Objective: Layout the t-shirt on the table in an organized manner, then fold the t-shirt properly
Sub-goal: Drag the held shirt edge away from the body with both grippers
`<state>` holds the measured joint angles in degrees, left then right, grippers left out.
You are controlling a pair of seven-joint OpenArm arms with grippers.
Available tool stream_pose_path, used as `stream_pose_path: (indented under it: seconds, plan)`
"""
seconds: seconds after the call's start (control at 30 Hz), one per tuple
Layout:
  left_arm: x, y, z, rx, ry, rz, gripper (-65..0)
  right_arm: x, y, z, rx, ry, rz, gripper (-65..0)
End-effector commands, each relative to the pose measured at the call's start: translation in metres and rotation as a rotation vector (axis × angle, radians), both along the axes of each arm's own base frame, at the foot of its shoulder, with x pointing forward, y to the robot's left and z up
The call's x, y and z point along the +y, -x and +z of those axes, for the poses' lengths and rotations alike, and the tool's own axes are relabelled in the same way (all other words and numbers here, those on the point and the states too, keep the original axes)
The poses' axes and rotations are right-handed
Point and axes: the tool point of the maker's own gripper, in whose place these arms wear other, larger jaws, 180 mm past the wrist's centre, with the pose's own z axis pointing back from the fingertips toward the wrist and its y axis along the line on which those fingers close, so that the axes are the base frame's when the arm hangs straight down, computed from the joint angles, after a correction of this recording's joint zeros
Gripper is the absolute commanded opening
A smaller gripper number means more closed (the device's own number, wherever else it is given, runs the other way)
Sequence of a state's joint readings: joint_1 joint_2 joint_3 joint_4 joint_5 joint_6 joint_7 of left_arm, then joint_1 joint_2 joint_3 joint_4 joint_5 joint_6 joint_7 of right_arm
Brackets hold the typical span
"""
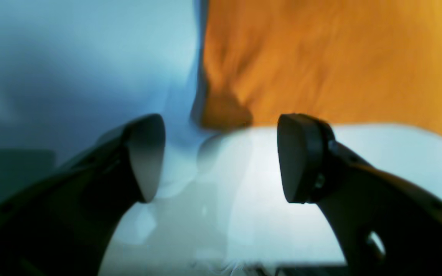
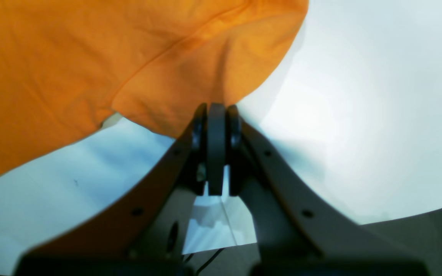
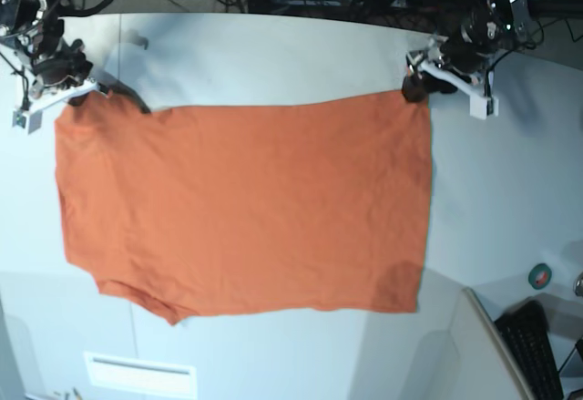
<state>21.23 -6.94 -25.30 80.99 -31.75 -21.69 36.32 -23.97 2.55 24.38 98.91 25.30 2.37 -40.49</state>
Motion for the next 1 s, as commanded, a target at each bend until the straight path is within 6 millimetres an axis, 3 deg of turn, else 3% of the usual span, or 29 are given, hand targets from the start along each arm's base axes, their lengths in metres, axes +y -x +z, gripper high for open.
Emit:
stream_pose_path:
  seconds: [0.0, 0.1, 0.33, 0.5, 0.7, 0.83, 0.97]
  plan:
    - [-0.002, 0.004, -0.003, 0.011, 0.009, -0.002, -21.6, -0.004, -0.008, 0.008, -0.035, 0.014, 0.0, -65.0]
    - [-0.005, 0.01, -0.012, 0.035, 0.026, 0.012, -21.6, -0.005, -0.009, 0.008, -0.036, 0.016, -0.001, -65.0]
    - [-0.012, 0.002, -0.012, 0.024, 0.046, 0.019, -22.4, -0.005, -0.01, 0.009, -0.039, 0.016, -0.001, -65.0]
    - [-0.013, 0.003, -0.02, 0.043, 0.06, 0.028, -37.8, -0.004, -0.011, 0.009, -0.04, 0.014, 0.0, -65.0]
    - [-0.011, 0.007, -0.026, 0.064, 0.069, 0.042, -43.6, -0.004, -0.011, 0.009, -0.04, 0.015, 0.0, -65.0]
    - [-0.009, 0.006, -0.024, 0.057, 0.062, 0.044, -65.0, -0.003, -0.011, 0.009, -0.04, 0.012, -0.001, -65.0]
    - [-0.006, 0.007, -0.024, 0.059, 0.058, 0.044, -65.0, -0.004, -0.01, 0.009, -0.04, 0.011, -0.005, -65.0]
